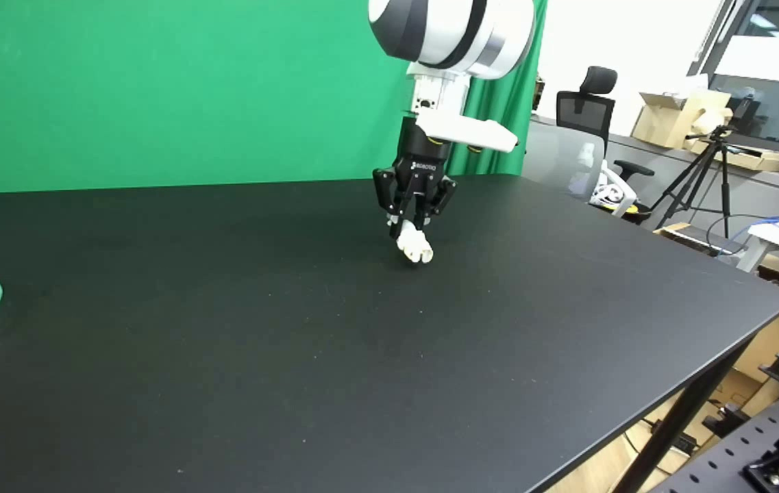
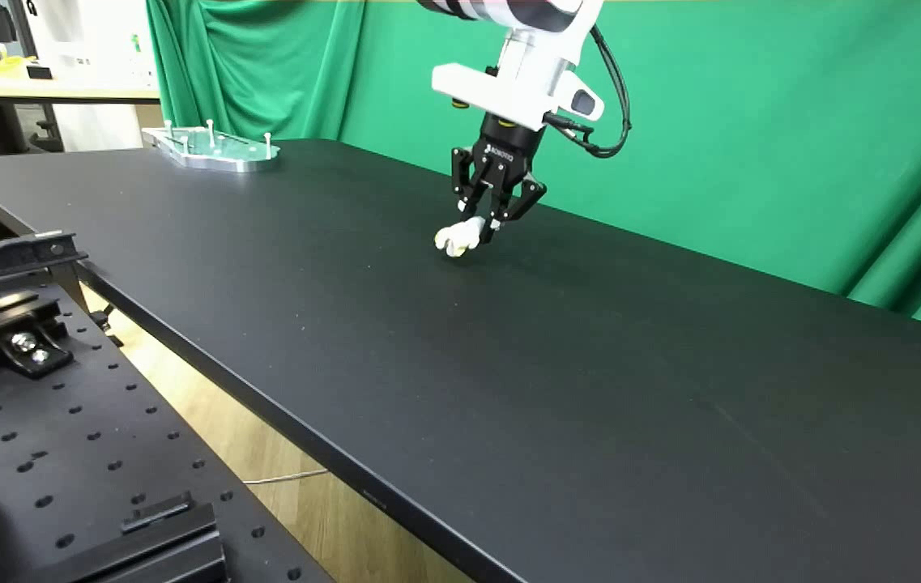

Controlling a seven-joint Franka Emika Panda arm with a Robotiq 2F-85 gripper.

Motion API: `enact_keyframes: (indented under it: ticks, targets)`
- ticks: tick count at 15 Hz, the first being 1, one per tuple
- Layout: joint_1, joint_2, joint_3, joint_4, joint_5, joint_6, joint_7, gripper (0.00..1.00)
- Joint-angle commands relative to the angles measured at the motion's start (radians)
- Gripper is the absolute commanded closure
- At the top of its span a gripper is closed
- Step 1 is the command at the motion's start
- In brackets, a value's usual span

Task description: Move the toy forward

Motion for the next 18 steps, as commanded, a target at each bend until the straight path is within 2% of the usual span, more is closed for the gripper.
enact_keyframes:
  ticks: [1,2,3,4,10,15,18]
  targets:
    - [0.002,0.047,-0.017,0.06,-0.021,-0.025,0.045,0.9]
    - [0.001,0.054,-0.018,0.066,-0.022,-0.035,0.041,0.77]
    - [-0.002,0.058,-0.016,0.07,-0.02,-0.038,0.035,0.4]
    - [-0.002,0.058,-0.015,0.069,-0.019,-0.033,0.033,0.39]
    - [0.036,-0.024,-0.014,-0.015,-0.046,0.037,0.044,0.0]
    - [0.086,-0.136,-0.018,-0.125,-0.087,0.105,0.087,0.0]
    - [0.131,-0.21,-0.04,-0.201,-0.155,0.134,0.157,0.0]
